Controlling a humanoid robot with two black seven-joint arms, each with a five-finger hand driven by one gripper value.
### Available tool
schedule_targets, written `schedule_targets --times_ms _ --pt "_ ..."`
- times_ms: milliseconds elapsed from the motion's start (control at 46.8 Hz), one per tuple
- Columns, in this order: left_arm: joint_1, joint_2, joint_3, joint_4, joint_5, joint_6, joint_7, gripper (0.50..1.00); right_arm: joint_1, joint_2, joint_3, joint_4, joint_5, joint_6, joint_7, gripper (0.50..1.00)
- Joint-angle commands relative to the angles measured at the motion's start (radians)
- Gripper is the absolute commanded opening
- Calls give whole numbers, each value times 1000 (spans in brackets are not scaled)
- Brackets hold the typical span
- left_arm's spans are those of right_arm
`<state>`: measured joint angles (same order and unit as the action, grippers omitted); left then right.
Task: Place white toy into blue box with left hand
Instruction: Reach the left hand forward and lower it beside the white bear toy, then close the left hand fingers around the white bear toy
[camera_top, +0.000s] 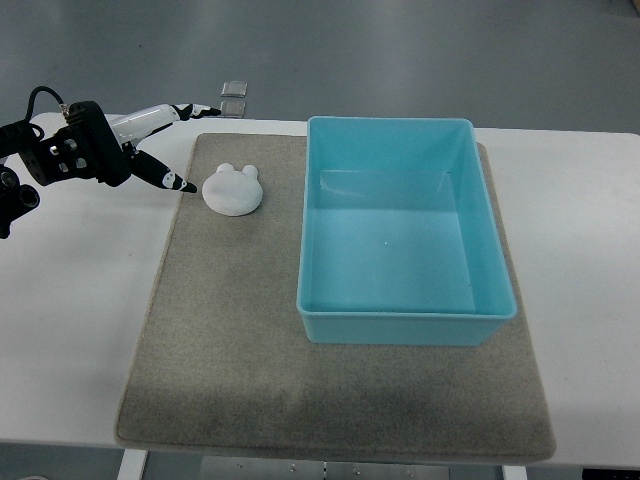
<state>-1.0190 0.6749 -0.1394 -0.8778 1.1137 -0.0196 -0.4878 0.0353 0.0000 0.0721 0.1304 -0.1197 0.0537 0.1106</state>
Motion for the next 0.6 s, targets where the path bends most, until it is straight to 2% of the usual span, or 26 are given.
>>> schedule_targets --times_ms 0,278,577 --pt "-3 0 17 0 0 -2 0 988 0 0 0 0 0 0 0 936" --pt "-10 -1 17 -52 8 -22 -2 969 0 0 0 0 0 0 1 936" --pt "-6 -11 17 -52 74 -7 -2 868 0 0 0 0 0 0 0 936"
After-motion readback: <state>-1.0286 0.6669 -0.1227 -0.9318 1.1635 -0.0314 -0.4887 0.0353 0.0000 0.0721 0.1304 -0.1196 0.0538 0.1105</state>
